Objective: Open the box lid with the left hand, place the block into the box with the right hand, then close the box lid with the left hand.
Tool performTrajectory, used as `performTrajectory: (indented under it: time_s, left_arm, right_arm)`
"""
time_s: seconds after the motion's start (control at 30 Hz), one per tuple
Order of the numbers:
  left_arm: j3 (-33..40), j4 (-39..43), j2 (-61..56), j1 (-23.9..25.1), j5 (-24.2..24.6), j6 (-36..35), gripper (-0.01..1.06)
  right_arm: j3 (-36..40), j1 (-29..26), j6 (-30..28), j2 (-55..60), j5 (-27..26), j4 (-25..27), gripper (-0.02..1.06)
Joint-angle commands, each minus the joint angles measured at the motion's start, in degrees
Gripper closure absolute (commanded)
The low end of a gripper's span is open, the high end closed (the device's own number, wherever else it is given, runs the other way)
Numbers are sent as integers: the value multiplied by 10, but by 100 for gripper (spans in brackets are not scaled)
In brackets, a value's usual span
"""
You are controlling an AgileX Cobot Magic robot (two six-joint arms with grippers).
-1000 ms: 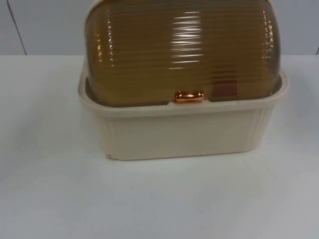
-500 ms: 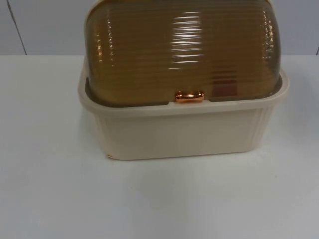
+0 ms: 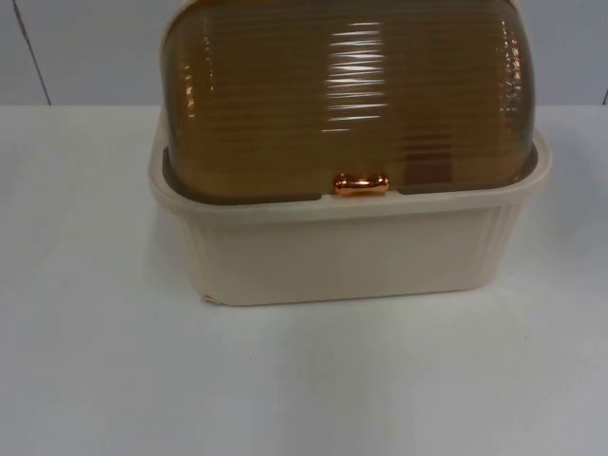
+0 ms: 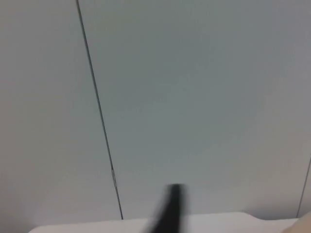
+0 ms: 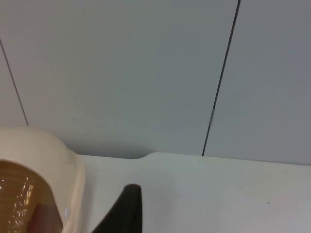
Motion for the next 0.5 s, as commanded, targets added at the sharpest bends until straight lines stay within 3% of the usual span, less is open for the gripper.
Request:
performTrajectory:
  time_s: [0.0, 0.03, 0.3, 0.47]
  left_arm:
    - [1, 2, 0, -3, -8, -5, 7]
    - [1, 1, 1, -3, -8, -6, 0]
    - [1, -2, -3, -3, -20, -6, 0]
    - [0, -2, -4, -3, -91, -6, 0]
  right_arm:
    - [-2, 0, 0, -4, 0, 3, 0]
    - [-2, 0, 0, -4, 0, 3, 0]
    - [-2, 0, 0, -4, -2, 2, 0]
    - [-2, 0, 0, -4, -24, 0, 0]
